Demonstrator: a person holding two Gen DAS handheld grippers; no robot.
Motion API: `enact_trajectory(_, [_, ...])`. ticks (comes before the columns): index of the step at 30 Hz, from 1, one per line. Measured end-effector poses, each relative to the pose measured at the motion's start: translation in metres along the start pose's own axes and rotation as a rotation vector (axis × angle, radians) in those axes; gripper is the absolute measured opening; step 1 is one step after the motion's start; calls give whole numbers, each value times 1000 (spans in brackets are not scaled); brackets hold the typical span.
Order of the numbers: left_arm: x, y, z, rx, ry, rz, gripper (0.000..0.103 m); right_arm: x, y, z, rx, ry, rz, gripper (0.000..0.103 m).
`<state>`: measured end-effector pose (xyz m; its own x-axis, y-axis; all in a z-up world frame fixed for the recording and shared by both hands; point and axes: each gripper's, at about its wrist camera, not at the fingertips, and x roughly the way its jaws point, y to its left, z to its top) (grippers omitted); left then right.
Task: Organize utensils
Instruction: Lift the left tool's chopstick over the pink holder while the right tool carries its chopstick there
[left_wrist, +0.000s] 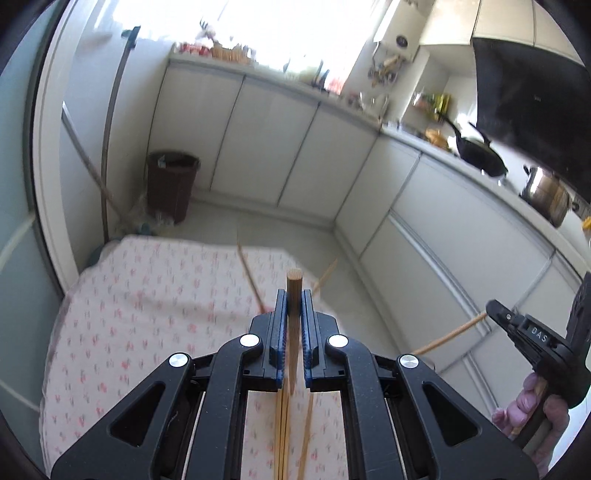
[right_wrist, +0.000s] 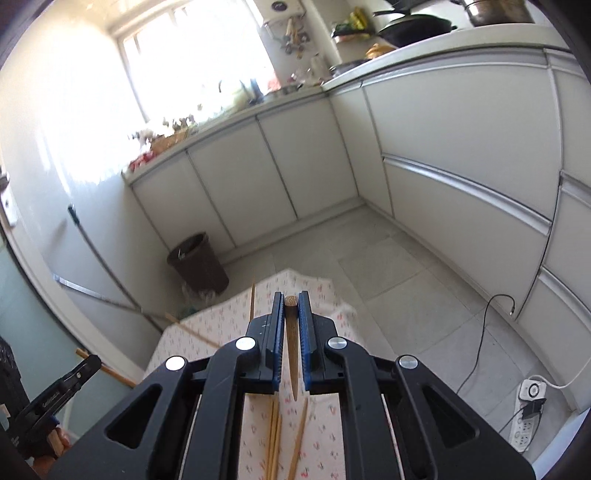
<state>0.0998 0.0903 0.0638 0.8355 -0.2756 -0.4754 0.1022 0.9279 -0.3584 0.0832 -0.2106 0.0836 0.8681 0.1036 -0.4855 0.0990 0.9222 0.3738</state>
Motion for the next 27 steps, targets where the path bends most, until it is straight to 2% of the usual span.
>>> enact_trajectory(5, [11,-11,32,-7,-94,20,7,7,-4,30,52,-60,16,8])
enact_trajectory(10, [33,-15,44,-29,-133,28,7,20,3,42,56,-94,34,8])
enact_trajectory(15, [69,-14,38,-11,-101,82,7,37,11,41,62,-90,59,8])
enact_trajectory(19, [83,-7,34,-9,-60,83,8,47,17,38,61,-91,74,8])
enact_trajectory(27, [70,7,35,-18,-70,91,12,61,28,32,68,-79,99,8])
